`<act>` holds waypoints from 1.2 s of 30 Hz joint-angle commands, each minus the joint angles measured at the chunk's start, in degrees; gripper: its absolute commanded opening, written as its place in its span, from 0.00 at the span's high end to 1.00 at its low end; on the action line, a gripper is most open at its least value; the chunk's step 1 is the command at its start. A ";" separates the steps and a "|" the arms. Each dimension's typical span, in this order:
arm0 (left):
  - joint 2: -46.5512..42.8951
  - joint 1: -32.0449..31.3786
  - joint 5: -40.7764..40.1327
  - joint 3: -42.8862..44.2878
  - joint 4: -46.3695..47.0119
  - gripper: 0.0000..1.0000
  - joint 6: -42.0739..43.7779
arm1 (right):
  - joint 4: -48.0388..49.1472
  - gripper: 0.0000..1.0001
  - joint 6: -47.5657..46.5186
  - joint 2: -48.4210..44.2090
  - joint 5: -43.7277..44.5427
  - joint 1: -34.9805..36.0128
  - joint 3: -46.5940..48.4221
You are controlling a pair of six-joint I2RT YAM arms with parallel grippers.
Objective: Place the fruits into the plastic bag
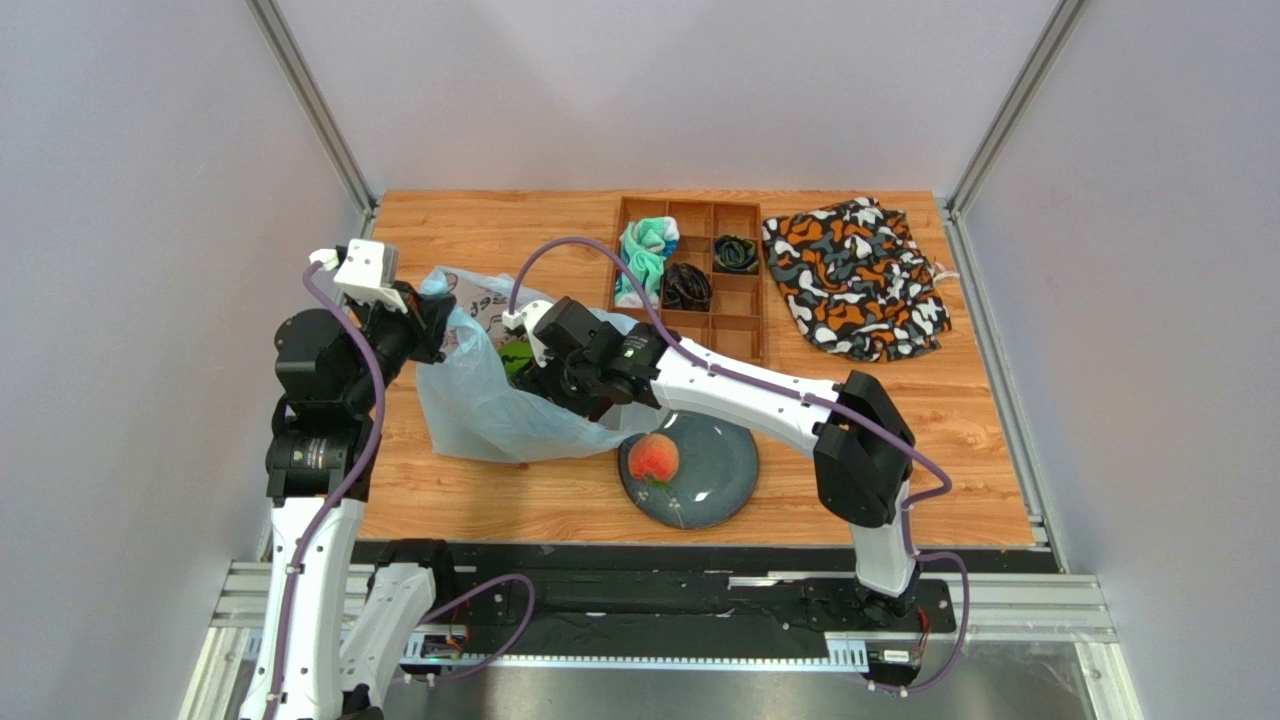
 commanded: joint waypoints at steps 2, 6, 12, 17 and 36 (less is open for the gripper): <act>-0.26 -0.23 0.02 0.46 0.76 1.00 -0.19 | 0.45 0.53 0.94 0.23 1.41 -2.12 1.06; -0.26 -0.14 -0.15 0.46 0.67 1.00 -0.11 | 0.02 0.32 0.76 1.37 0.71 -2.47 1.76; -0.17 -0.23 -0.15 0.46 0.67 1.00 -0.11 | -0.34 0.18 0.50 1.55 -0.26 -2.73 1.85; -0.26 -0.23 -0.15 0.46 0.67 1.00 -0.11 | -0.16 0.16 0.50 1.46 -0.70 -2.91 1.93; -0.34 -0.14 -0.15 0.46 0.67 1.00 -0.02 | 9.23 0.22 -0.29 -15.05 -13.35 -2.91 -2.89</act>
